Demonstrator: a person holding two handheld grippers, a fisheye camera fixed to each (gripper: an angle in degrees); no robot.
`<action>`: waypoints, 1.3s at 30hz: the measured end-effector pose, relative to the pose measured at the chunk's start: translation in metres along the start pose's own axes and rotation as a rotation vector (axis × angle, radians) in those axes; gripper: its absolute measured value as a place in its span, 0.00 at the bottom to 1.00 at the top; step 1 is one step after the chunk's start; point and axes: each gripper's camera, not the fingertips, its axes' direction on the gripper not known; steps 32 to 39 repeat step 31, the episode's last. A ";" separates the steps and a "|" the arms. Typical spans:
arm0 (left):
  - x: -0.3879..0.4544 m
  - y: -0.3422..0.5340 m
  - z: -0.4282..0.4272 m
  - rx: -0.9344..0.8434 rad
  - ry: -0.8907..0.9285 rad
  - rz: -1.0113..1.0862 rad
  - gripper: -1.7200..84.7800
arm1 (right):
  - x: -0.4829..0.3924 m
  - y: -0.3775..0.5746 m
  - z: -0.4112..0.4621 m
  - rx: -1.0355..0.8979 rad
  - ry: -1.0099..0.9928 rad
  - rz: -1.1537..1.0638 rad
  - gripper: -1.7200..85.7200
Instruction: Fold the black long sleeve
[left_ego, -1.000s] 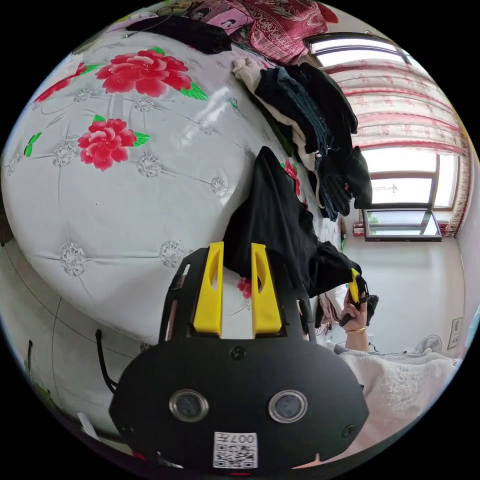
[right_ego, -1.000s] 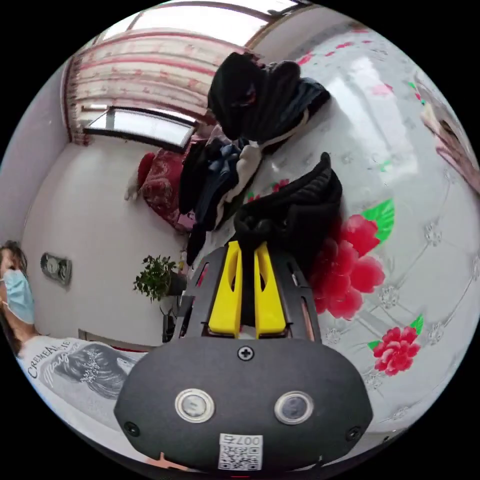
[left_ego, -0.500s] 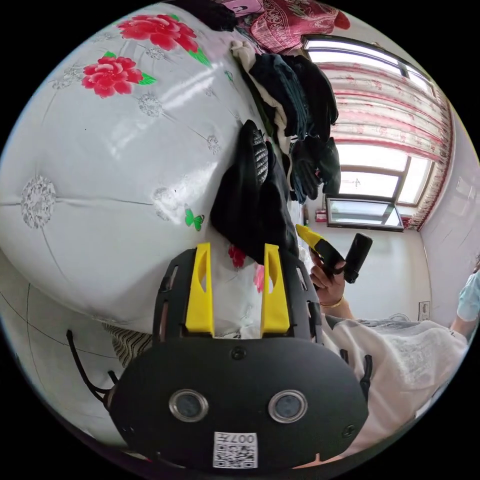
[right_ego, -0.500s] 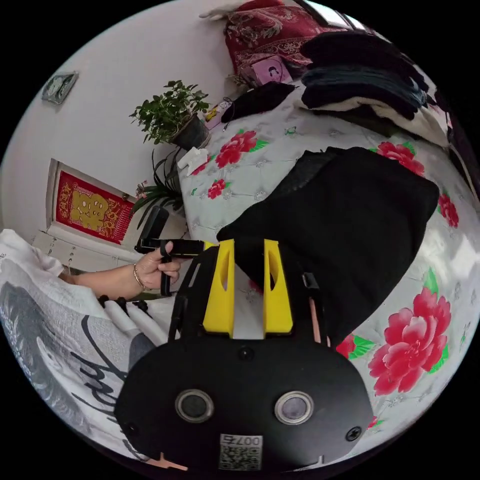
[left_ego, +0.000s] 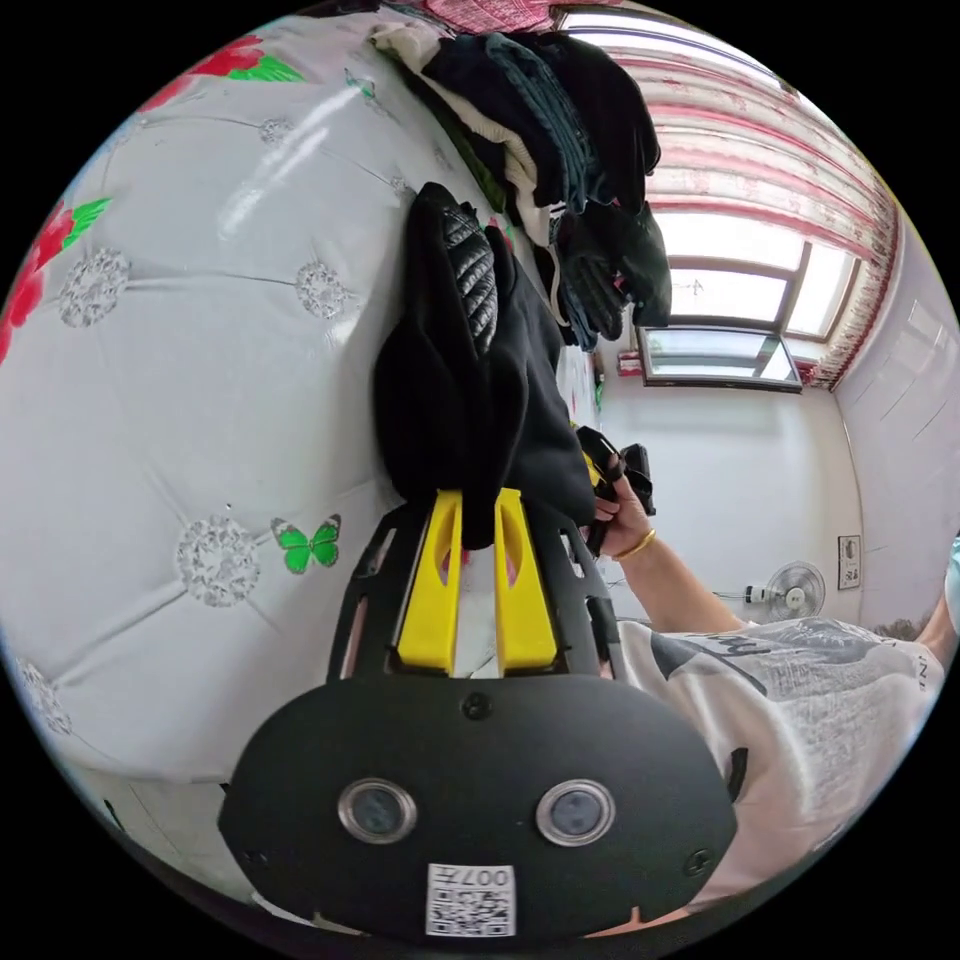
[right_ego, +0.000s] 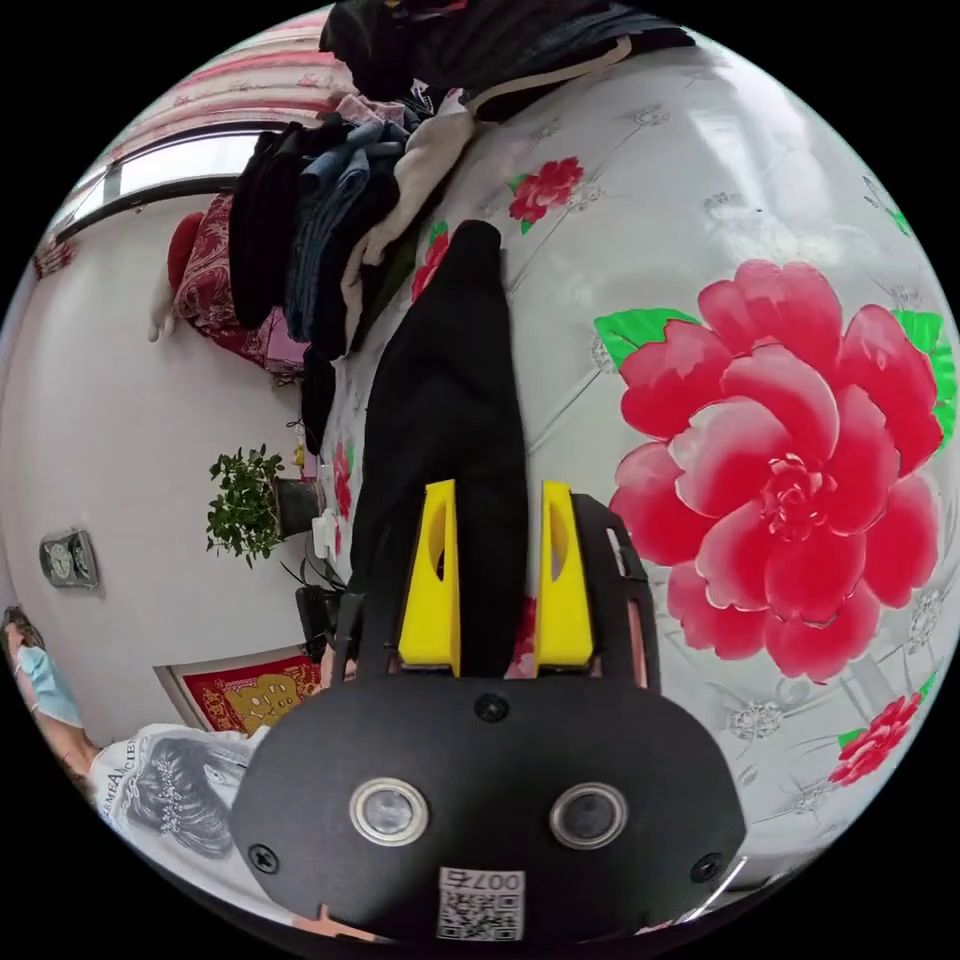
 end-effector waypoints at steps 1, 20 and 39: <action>0.000 0.000 -0.006 0.023 0.014 0.000 0.08 | -0.007 -0.005 0.011 -0.002 0.013 0.012 0.13; -0.018 0.101 -0.337 0.851 -0.807 -0.403 0.06 | -0.277 0.035 0.210 -0.381 0.227 -0.829 0.10; 0.100 -0.011 -0.085 0.558 -0.720 0.004 0.02 | -0.015 0.094 -0.215 0.461 0.782 -0.023 0.10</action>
